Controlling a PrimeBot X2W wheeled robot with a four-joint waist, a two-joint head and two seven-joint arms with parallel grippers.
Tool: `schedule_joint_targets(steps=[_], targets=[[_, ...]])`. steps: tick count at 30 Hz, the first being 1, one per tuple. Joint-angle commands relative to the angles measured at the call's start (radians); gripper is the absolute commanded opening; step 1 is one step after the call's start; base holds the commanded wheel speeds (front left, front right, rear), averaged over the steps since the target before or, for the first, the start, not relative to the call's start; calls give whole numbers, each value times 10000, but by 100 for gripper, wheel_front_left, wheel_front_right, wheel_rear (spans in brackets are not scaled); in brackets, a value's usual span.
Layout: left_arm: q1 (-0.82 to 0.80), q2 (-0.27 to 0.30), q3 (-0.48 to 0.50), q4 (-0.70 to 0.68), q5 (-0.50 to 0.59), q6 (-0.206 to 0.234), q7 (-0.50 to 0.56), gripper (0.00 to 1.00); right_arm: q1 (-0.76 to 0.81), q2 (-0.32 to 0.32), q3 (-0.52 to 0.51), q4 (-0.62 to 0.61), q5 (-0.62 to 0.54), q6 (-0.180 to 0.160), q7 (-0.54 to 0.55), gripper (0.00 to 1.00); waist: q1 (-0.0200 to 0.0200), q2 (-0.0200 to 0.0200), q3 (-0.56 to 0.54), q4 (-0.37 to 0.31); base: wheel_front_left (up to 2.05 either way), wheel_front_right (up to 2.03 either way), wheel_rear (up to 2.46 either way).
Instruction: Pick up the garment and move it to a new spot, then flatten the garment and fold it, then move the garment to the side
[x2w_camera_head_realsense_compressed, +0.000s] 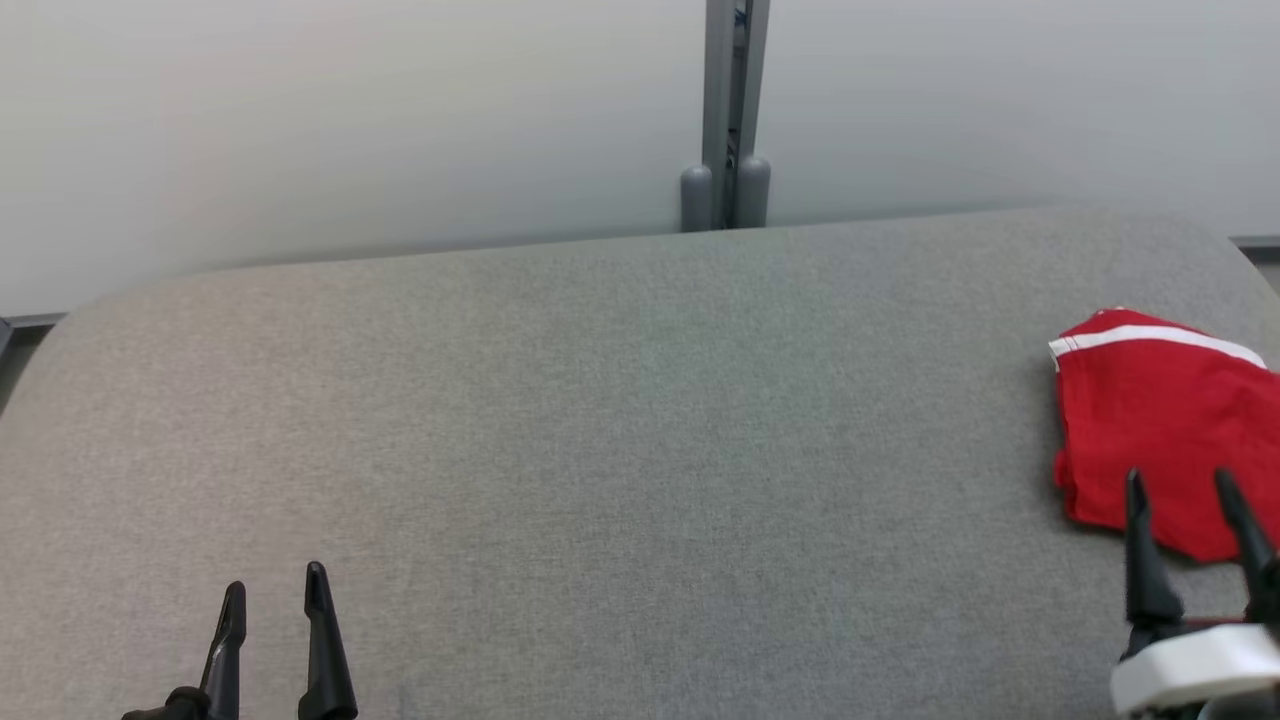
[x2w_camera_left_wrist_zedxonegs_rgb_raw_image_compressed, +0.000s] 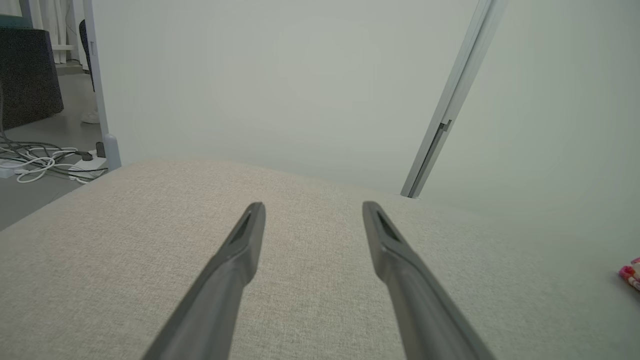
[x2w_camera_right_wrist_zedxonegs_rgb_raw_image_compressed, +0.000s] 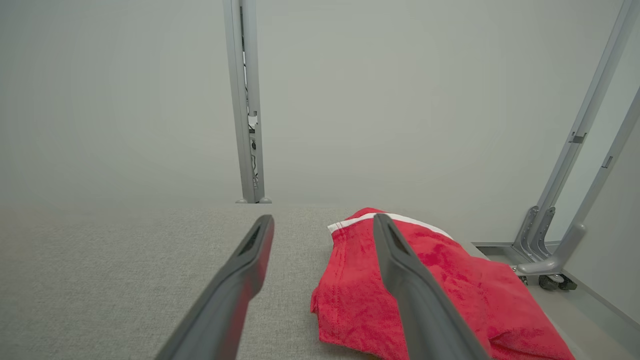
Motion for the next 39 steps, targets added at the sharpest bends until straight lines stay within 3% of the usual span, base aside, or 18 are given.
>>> schedule_joint_targets(steps=[1,6,10,11,15,39], targets=[[6,46,41,7,-44,73,-45,100,200,117,-6,-15,-69,-1,-87,100,0,-1,-274,240,0,0,0],[168,37,176,136,111,523,-45,100,721,566,153,61,-596,-1,-90,100,0,-1,-504,357,0,0,0],[207,39,134,152,102,477,-45,100,820,672,439,-48,-757,-3,-92,100,0,-1,-613,522,0,0,0],[180,0,111,186,94,484,11,0,761,735,469,10,-713,0,-24,0,0,-1,-593,491,0,0,0],[258,-89,70,528,28,474,76,0,897,869,498,350,-632,0,56,0,0,-1,-595,492,0,0,0],[-763,56,289,1089,-3762,-386,1034,0,381,854,361,307,3911,0,1125,0,0,-1,-497,479,0,0,0]])
